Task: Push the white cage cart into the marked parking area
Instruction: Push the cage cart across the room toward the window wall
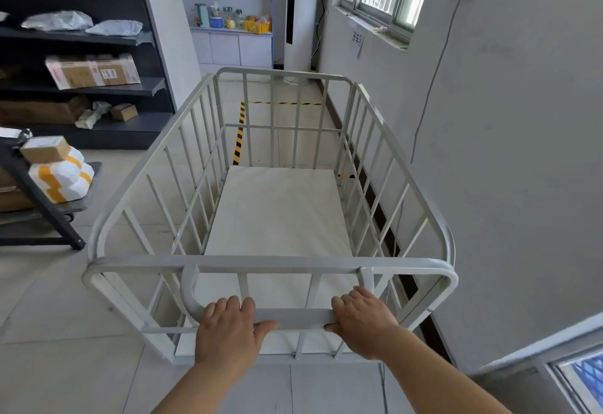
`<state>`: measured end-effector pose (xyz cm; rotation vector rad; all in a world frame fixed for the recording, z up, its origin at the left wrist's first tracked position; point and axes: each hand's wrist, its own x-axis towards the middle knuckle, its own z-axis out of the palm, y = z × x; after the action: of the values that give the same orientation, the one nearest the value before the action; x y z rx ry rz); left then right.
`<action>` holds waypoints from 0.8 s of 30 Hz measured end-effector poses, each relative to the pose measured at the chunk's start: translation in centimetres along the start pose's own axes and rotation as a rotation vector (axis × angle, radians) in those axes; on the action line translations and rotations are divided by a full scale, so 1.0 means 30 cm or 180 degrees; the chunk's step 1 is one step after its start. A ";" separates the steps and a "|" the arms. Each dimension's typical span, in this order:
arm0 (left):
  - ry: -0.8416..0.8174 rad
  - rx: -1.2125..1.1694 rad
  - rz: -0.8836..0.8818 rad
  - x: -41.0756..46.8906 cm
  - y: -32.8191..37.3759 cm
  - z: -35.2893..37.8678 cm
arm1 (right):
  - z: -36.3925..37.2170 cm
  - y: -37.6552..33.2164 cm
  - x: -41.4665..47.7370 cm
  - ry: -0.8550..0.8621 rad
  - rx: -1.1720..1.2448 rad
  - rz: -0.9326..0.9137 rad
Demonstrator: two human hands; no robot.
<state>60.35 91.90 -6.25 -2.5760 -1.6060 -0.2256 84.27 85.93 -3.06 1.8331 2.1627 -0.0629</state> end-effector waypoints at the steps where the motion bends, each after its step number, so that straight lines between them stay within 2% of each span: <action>1: 0.0014 0.0002 0.0002 0.023 0.005 0.007 | 0.003 0.020 0.020 -0.0013 0.0016 -0.0016; 24: 0.0085 -0.0016 -0.0195 0.673 0.170 0.112 | -0.034 0.557 0.516 -0.0106 0.0005 -0.0107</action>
<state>73.94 108.03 -6.02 -2.5187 -1.6788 -0.2681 98.13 104.02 -3.39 1.7841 2.1714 -0.1016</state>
